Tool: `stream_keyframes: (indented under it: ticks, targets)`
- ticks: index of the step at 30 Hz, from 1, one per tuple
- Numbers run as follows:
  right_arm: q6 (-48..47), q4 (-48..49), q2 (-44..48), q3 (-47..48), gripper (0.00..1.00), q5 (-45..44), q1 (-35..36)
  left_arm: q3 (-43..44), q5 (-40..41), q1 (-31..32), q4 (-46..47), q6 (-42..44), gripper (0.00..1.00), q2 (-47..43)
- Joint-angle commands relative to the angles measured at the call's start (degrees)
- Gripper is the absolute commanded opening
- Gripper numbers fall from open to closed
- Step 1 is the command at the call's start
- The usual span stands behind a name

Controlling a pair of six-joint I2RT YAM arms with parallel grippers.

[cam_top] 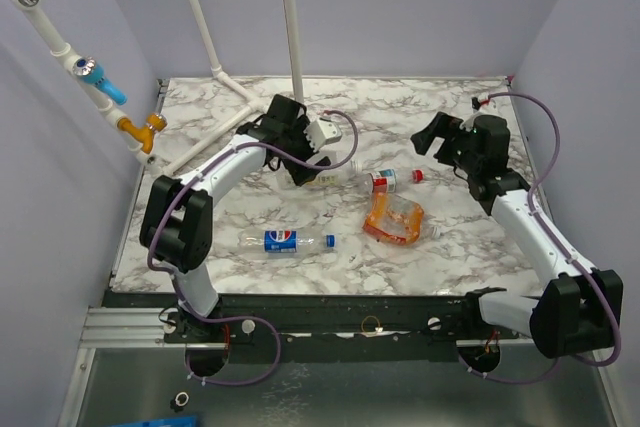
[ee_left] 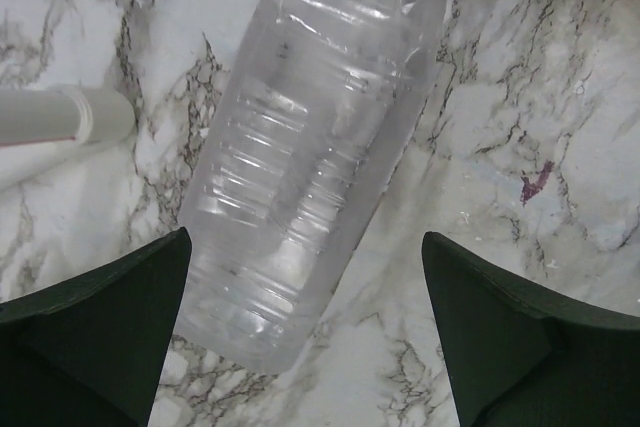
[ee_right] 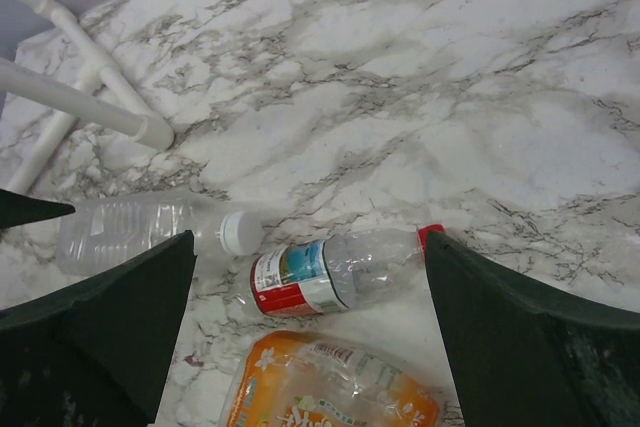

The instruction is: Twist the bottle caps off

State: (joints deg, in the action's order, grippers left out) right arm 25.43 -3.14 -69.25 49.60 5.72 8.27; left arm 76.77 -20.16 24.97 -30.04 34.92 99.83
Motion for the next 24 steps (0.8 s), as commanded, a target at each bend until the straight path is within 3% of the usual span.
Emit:
stream_keyframes:
  ticks: [1, 15, 24]
  targets:
    - [-1.18, -1.51, 1.98, -0.44, 1.00, 1.98, 0.38, 3.98, 5.05, 3.69, -1.99, 9.66, 0.99, 1.97]
    - [-2.46, -1.61, 4.50, -1.36, 1.00, 4.39, 0.37, 10.46, 9.70, 5.61, -4.20, 19.14, 0.99, 13.80]
    - [-2.71, -0.79, 4.09, -1.03, 1.00, 5.80, 0.29, 8.51, 4.69, 5.77, -7.85, 19.97, 0.99, 14.92]
